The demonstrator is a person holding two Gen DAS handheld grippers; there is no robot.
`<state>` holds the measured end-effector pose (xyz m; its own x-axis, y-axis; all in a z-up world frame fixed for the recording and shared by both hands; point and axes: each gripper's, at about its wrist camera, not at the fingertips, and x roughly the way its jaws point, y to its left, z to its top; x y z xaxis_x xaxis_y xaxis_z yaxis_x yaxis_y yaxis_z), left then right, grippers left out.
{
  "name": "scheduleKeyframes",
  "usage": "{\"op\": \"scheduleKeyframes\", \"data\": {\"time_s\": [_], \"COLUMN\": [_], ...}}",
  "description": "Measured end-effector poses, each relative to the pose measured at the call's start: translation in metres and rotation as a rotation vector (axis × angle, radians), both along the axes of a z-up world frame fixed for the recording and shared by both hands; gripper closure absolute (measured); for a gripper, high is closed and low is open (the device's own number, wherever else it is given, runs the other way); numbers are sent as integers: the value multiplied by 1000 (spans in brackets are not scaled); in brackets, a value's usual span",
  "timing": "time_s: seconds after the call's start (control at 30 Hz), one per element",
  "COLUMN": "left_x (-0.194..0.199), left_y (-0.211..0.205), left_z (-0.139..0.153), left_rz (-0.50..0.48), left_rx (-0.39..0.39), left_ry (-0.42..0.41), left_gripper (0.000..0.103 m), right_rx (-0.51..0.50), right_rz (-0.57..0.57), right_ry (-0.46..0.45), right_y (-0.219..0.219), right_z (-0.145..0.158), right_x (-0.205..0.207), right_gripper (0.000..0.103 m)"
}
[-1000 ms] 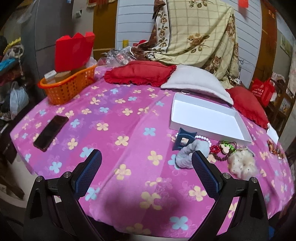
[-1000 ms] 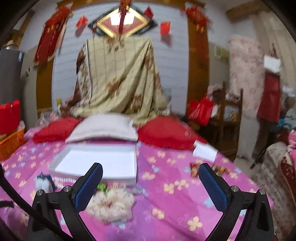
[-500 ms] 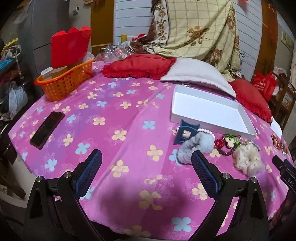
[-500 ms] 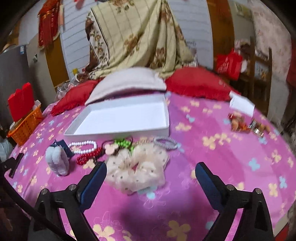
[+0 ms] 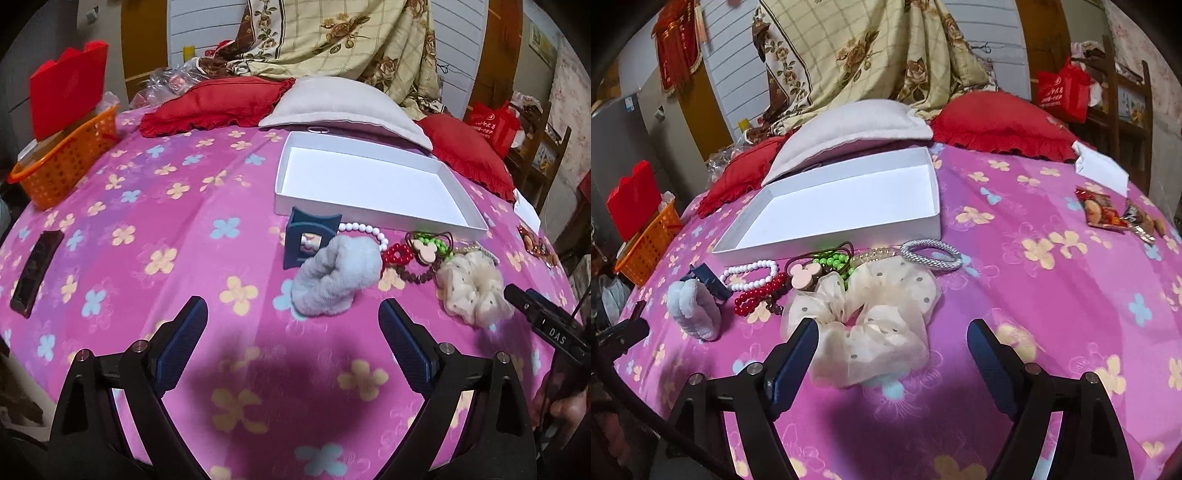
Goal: Organize jewelry
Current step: 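Grasp the blue fuzzy scrunchie with left tool while right tool grasps cream scrunchie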
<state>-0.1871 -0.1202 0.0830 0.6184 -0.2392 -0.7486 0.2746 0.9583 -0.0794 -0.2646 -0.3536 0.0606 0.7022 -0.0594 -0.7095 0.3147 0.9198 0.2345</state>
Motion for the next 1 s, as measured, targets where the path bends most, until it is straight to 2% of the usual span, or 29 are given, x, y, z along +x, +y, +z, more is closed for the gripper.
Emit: {"op": "scheduleKeyframes", "data": {"time_s": [0.1,0.2,0.27,0.37,0.4,0.43,0.47,0.5,0.57,0.63,0.73,1.0], "left_x": [11,23,30,38,39,40,42,43,43,40,32,-3], "left_y": [-13,-26,-32,-39,-41,-43,-45,-45,-41,-38,-29,2], "left_z": [-8,-17,-24,-31,-33,-35,-38,-40,-41,-39,-32,7], "left_rz": [-29,-70,-85,-96,-98,-102,-116,-117,-118,-116,-108,-86], "left_rx": [18,42,36,33,41,45,47,51,32,8,-28,-101], "left_ry": [16,38,63,70,69,71,86,101,116,123,129,71], "left_gripper": [12,32,37,38,41,49,68,77,86,88,90,90], "right_rx": [2,5,6,-8,-14,-14,-13,-9,8,41,85,108], "right_rz": [17,29,36,43,43,44,47,50,55,68,83,123], "right_ry": [18,22,25,38,46,52,60,72,80,72,63,14], "right_y": [1,-1,0,3,5,7,8,9,9,7,7,24], "right_z": [-4,-8,-9,-13,-15,-16,-18,-21,-24,-22,-18,4], "right_x": [10,19,26,34,37,39,40,42,43,41,35,11], "right_gripper": [23,25,25,25,28,36,40,47,61,76,83,84]}}
